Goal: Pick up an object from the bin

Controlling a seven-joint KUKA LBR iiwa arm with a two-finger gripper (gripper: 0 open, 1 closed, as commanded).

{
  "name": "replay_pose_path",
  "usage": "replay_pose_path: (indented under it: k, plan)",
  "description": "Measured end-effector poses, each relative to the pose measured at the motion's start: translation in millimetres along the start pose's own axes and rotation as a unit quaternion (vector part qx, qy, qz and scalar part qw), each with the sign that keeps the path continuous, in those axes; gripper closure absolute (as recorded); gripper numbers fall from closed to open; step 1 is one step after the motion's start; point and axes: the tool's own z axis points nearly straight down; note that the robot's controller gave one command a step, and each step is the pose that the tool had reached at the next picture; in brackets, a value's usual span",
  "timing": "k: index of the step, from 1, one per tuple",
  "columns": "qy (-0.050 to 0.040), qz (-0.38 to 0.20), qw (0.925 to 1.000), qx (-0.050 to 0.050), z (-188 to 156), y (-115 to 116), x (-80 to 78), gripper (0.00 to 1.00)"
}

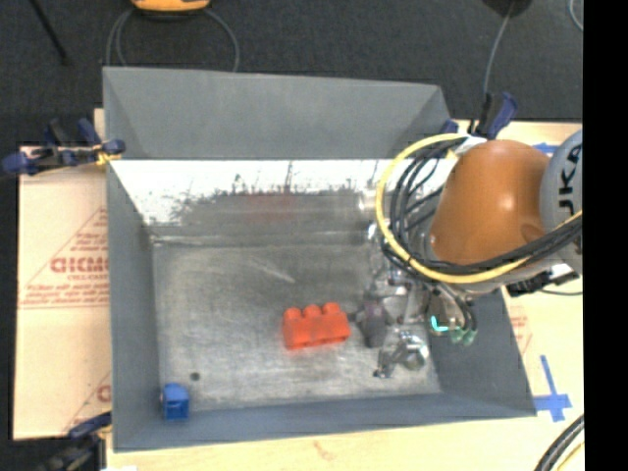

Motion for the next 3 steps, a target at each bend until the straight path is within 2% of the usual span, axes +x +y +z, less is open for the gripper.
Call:
replay_pose_path:
  k: [1, 2, 3]
  plan:
    - [-0.0069, 0.025, 0.9997, -0.001, 135.2, 93.3, -50.0, 0.00]
    - [-0.0070, 0.063, 0.9980, -0.003, 132.0, 60.7, -51.7, 0.00]
    - [-0.0057, 0.060, 0.9982, -0.002, 130.2, 61.9, -53.5, 0.00]
